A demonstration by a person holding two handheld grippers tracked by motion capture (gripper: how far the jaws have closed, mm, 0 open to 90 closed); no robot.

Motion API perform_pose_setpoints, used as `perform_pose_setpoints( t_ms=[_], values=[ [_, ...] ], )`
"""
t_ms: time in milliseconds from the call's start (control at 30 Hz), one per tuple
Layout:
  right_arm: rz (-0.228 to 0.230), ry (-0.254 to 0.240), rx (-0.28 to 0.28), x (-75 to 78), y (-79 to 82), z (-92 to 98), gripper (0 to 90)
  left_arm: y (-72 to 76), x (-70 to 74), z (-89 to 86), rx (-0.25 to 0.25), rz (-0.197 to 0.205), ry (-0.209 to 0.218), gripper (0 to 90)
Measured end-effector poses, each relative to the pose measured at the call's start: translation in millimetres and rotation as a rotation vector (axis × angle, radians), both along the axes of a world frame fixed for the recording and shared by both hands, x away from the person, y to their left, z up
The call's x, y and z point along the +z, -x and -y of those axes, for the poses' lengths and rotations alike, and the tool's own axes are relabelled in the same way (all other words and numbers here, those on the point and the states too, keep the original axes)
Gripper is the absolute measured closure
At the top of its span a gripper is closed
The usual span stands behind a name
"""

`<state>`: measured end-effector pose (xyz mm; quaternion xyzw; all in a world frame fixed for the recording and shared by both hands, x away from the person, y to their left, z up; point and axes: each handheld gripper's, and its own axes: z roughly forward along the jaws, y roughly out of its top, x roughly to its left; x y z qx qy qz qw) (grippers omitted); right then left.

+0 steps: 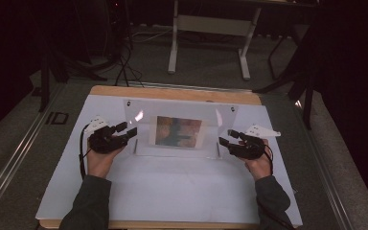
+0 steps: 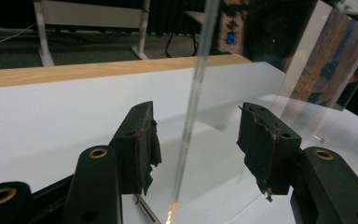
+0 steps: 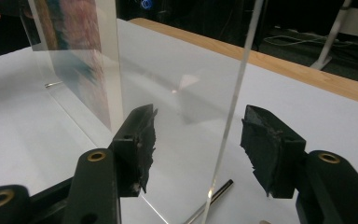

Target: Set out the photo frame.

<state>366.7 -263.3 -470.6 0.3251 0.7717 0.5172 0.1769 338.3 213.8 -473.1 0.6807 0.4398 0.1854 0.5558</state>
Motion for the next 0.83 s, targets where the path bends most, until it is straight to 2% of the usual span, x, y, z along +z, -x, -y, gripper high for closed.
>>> perform_pose_setpoints(
  t_ms=[233,500,600,667,833],
  values=[
    [-0.001,0.004,0.006,4.6,3.0,8.5,43.5,5.7,3.0,-6.5,0.002,-0.002,-0.034,46.1],
    [-0.044,0.015,0.018,2.3,3.7,25.1,45.8,11.3,3.1,-15.8,0.033,-0.018,-0.075,46.3],
    [-0.052,0.027,0.009,1.5,3.0,34.2,46.2,11.9,1.9,-20.2,0.044,-0.031,-0.076,46.4],
    [-0.057,0.041,-0.009,0.6,2.7,39.8,46.2,12.1,0.5,-24.3,0.067,-0.043,-0.082,46.4],
    [-0.093,0.048,-0.086,-6.0,-2.3,54.9,46.1,9.7,-6.4,-30.5,0.125,-0.09,-0.143,46.3]
  ],
)
